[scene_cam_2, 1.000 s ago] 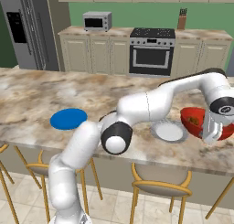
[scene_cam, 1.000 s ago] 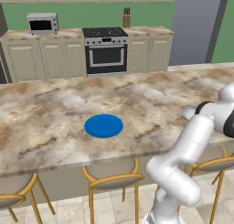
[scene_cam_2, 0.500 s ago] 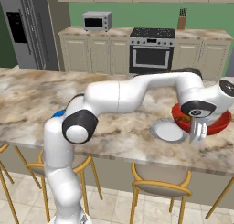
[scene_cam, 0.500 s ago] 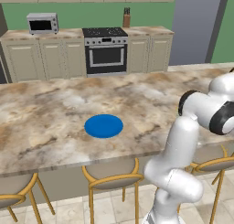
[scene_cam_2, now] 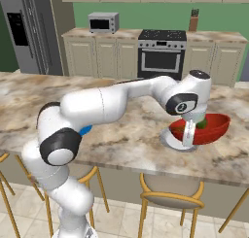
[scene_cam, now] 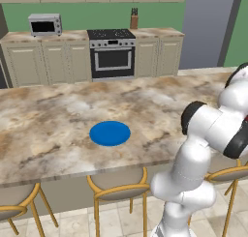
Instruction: Pick the chicken drumstick and lime from their plates and place them in the bowl. Then put the bowl in the fridge.
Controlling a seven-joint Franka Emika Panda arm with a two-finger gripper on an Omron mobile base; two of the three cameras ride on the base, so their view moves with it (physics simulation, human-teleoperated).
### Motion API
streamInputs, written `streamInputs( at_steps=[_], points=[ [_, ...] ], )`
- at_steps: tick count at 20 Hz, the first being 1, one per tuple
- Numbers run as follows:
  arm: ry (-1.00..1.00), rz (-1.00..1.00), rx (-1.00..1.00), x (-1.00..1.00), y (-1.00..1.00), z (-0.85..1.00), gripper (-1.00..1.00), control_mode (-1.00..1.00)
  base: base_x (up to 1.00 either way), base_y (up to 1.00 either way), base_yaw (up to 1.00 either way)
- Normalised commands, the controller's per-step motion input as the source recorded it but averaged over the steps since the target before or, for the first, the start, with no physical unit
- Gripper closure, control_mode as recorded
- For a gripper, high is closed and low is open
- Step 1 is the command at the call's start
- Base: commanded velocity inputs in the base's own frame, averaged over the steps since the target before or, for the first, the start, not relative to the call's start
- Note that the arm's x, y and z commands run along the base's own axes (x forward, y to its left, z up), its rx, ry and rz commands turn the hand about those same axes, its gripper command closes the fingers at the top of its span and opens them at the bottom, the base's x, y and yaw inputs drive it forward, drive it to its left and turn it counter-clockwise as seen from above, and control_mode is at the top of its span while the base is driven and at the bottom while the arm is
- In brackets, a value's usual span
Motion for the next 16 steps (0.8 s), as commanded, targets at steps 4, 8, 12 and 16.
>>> streamInputs(
  at_steps=[4,8,12,16],
  points=[
    [0.00,-0.09,0.13,-0.09,0.29,0.13,1.00,-1.00,0.00,0.00,0.00],
    [-0.18,-0.13,0.07,-0.02,0.40,0.06,1.00,-1.00,0.00,0.00,0.00],
    [-0.33,-0.14,0.02,0.00,0.42,0.08,1.00,-1.00,0.00,0.00,0.00],
    [-0.32,-0.12,0.00,0.00,0.43,0.06,1.00,-1.00,0.00,0.00,0.00]
  ],
)
